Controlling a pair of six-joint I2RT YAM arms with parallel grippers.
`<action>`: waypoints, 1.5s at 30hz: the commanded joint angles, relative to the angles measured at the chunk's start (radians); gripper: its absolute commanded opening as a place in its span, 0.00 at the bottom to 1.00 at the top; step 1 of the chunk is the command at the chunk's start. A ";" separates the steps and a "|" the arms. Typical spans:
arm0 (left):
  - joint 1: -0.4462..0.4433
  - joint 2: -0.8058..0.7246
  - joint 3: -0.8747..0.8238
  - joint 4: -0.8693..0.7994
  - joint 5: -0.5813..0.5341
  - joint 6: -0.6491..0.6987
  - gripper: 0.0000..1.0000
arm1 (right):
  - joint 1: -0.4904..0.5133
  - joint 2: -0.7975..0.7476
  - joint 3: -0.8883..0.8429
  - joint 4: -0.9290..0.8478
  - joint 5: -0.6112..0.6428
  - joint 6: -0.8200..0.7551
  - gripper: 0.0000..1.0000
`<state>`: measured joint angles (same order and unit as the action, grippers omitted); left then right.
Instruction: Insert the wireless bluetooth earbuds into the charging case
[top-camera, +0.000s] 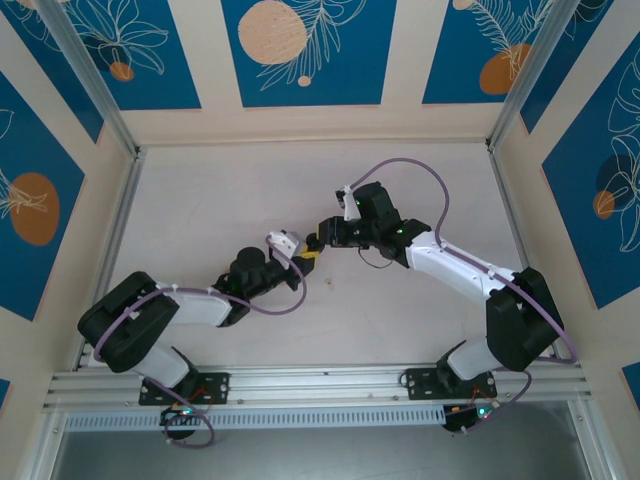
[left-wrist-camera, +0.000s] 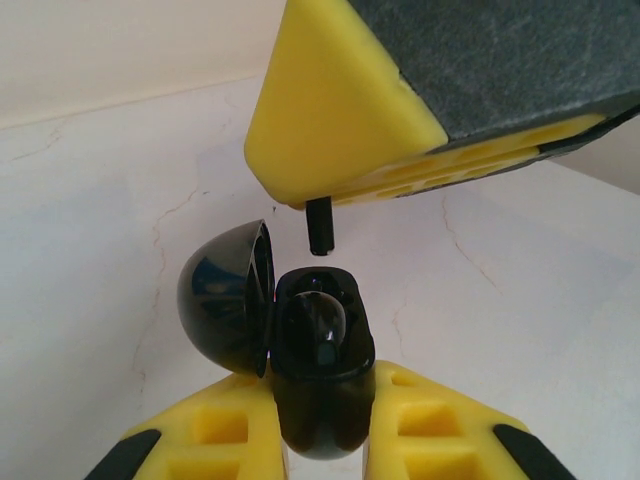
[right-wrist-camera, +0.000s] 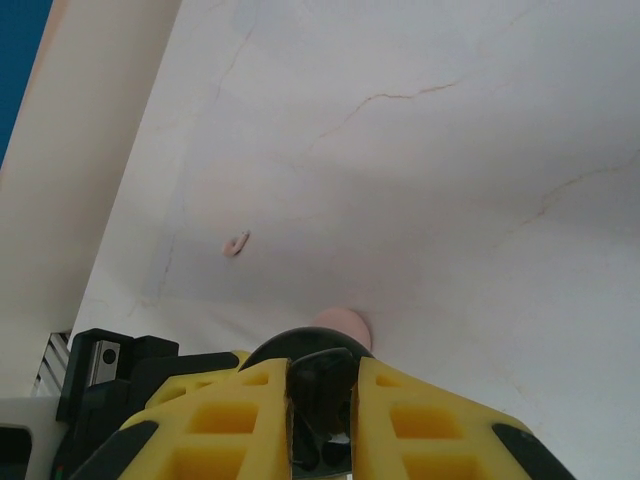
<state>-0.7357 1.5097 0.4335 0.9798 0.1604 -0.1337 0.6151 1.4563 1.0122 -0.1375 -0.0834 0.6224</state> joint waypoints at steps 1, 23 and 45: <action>-0.007 0.000 0.024 0.058 0.002 -0.019 0.18 | 0.012 -0.020 -0.017 0.022 -0.006 0.013 0.19; -0.007 -0.010 0.042 0.115 -0.059 -0.027 0.18 | 0.055 -0.036 -0.026 -0.050 0.079 0.051 0.20; -0.007 -0.035 0.039 0.082 -0.018 -0.001 0.18 | 0.058 -0.106 -0.015 -0.040 0.062 0.061 0.42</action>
<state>-0.7372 1.5059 0.4435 1.0111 0.1230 -0.1482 0.6670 1.3998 0.9981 -0.1562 -0.0235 0.6884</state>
